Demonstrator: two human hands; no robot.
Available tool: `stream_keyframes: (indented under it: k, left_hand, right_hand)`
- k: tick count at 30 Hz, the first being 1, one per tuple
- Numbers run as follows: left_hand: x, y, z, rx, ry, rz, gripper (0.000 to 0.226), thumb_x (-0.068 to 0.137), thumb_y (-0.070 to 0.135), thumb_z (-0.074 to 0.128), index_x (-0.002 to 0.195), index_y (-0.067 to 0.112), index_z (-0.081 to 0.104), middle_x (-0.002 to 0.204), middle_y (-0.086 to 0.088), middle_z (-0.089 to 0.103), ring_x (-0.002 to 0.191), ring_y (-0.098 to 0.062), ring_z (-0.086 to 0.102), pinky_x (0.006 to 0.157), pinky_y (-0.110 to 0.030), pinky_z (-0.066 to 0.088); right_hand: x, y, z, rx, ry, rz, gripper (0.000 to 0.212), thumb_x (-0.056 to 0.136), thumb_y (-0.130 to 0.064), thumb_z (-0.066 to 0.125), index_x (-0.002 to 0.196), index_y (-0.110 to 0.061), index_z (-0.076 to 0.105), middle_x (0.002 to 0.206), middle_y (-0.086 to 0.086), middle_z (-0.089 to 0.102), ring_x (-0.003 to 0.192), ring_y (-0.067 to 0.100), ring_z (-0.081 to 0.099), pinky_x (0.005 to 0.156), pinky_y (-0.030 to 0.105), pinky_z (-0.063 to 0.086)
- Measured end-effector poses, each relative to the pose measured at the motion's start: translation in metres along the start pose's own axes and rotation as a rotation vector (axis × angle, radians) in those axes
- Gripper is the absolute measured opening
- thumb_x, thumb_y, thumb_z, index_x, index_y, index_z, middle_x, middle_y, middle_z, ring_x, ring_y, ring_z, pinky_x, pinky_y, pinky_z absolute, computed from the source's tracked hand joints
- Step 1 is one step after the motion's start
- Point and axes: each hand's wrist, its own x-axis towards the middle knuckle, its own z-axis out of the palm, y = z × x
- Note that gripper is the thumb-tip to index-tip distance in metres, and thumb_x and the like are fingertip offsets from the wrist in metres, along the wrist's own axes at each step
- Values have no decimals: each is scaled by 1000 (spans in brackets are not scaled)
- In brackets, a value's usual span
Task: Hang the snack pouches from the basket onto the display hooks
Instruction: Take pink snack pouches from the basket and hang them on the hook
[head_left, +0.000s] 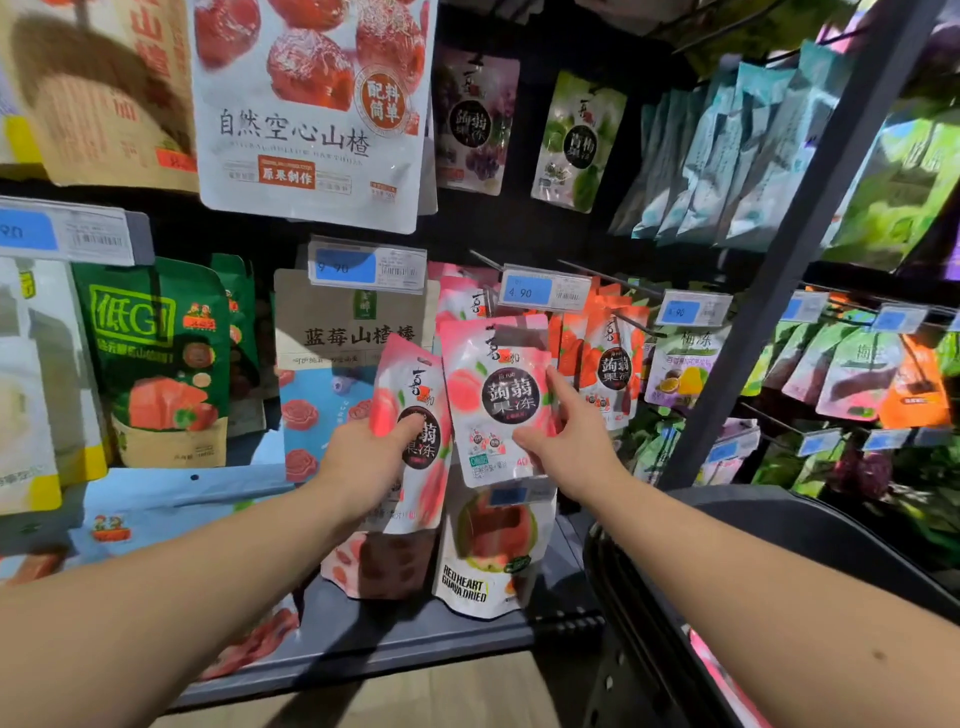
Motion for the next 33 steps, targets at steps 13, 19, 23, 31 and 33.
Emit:
stream_keyframes:
  k: [13, 19, 23, 31, 33]
  left_hand:
    - [-2, 4, 2, 23, 3, 34, 43, 97, 39, 65, 70, 7, 54, 52, -8, 53, 27, -8, 45, 30, -17, 30]
    - [-2, 4, 0, 7, -1, 26, 40, 97, 39, 65, 72, 8, 58, 55, -7, 56, 30, -9, 47, 33, -19, 33]
    - [-4, 4, -1, 19, 8, 32, 42, 97, 37, 65, 66, 10, 54, 51, -4, 52, 30, -8, 45, 32, -18, 32]
    - [-2, 2, -7, 9, -21, 17, 43, 97, 42, 64, 68, 11, 56, 60, -7, 58, 48, -20, 52, 33, -16, 33]
    - [-4, 3, -8, 14, -21, 14, 44, 97, 43, 64, 67, 11, 56, 59, -6, 58, 48, -20, 52, 35, -18, 34]
  right_hand:
    - [-15, -6, -8, 46, 171, -49, 89, 90, -2, 71, 162, -25, 23, 157, -9, 41, 137, 5, 43, 84, -7, 37]
    - [-5, -15, -7, 19, 119, -44, 91, 88, -6, 75, 161, -29, 26, 153, -7, 48, 138, 15, 49, 113, 44, 46]
    - [-4, -15, -3, 36, 140, -21, 92, 87, -5, 74, 161, -29, 26, 152, -7, 48, 134, 15, 53, 108, 43, 51]
    - [-6, -14, -4, 12, 130, 23, 89, 90, -7, 73, 162, -24, 23, 160, -6, 36, 144, 15, 40, 114, 34, 42]
    - [0, -10, -2, -26, 126, 18, 92, 88, -5, 74, 162, -26, 23, 156, -5, 43, 137, 13, 48, 106, 30, 50]
